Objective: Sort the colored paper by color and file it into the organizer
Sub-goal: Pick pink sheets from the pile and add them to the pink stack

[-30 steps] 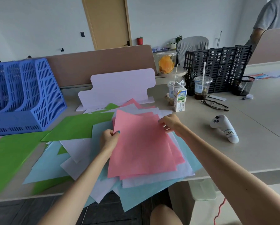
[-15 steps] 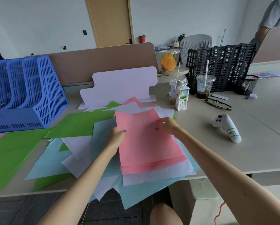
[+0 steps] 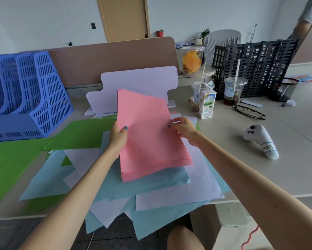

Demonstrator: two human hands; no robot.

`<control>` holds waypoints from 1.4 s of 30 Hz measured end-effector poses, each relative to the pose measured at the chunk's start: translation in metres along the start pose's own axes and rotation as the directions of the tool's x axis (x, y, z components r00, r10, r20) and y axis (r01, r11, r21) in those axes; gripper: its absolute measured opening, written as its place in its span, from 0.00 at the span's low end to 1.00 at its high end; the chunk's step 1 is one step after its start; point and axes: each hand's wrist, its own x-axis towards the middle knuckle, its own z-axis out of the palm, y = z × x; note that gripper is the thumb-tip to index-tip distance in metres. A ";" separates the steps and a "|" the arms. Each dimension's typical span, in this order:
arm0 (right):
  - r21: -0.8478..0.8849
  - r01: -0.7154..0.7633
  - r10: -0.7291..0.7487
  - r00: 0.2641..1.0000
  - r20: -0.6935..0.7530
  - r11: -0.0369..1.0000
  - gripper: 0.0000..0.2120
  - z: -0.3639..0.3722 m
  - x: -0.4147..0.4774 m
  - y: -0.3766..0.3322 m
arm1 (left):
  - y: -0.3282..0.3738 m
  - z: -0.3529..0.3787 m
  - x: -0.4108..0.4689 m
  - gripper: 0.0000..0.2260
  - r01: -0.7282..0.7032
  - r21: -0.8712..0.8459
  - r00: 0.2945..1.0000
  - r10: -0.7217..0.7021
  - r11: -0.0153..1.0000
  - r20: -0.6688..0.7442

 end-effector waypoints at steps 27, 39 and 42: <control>-0.824 0.082 -0.128 0.992 0.012 0.560 0.24 0.041 0.162 -0.021 | -0.028 0.003 0.035 0.08 -0.123 0.664 0.970 0.229 0.737 -0.074; -0.779 0.001 0.123 0.987 0.100 0.627 0.25 0.048 0.168 -0.042 | -0.038 0.007 0.042 0.10 -0.118 0.667 0.967 0.238 0.736 -0.092; -0.790 0.003 0.120 0.988 0.097 0.612 0.24 0.049 0.169 -0.043 | -0.042 0.009 0.046 0.11 -0.115 0.665 0.965 0.243 0.738 -0.102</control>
